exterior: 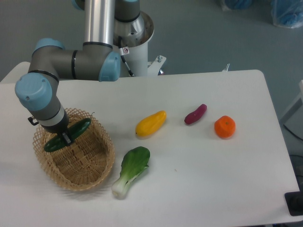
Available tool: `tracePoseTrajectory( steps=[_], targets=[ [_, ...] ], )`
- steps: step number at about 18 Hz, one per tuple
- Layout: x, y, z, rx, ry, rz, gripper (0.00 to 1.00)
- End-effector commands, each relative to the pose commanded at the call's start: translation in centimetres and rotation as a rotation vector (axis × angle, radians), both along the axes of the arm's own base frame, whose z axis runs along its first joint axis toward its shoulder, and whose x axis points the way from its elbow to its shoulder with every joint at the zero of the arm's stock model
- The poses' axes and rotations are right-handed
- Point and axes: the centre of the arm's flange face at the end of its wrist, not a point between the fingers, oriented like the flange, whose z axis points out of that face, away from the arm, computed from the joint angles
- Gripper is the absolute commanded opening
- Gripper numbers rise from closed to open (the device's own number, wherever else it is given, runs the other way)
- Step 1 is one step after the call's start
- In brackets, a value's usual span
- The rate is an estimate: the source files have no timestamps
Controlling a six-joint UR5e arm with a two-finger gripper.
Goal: Place the cucumber in the basket
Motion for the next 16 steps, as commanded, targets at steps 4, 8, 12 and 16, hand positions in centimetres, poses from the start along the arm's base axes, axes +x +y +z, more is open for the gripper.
tracePoseTrajectory(
  steps=[4, 8, 12, 16],
  targets=[
    [0.0, 0.0, 0.2, 0.003, 0.001, 0.003, 1.0],
    [0.0, 0.1, 0.8, 0.011, 0.004, 0.0, 1.0],
    [-1.0, 0.8, 2.6, 0.046, 0.016, 0.008, 1.0],
    [-4.0, 1.4, 4.6, 0.084, 0.039, 0.026, 1.0]
  ],
)
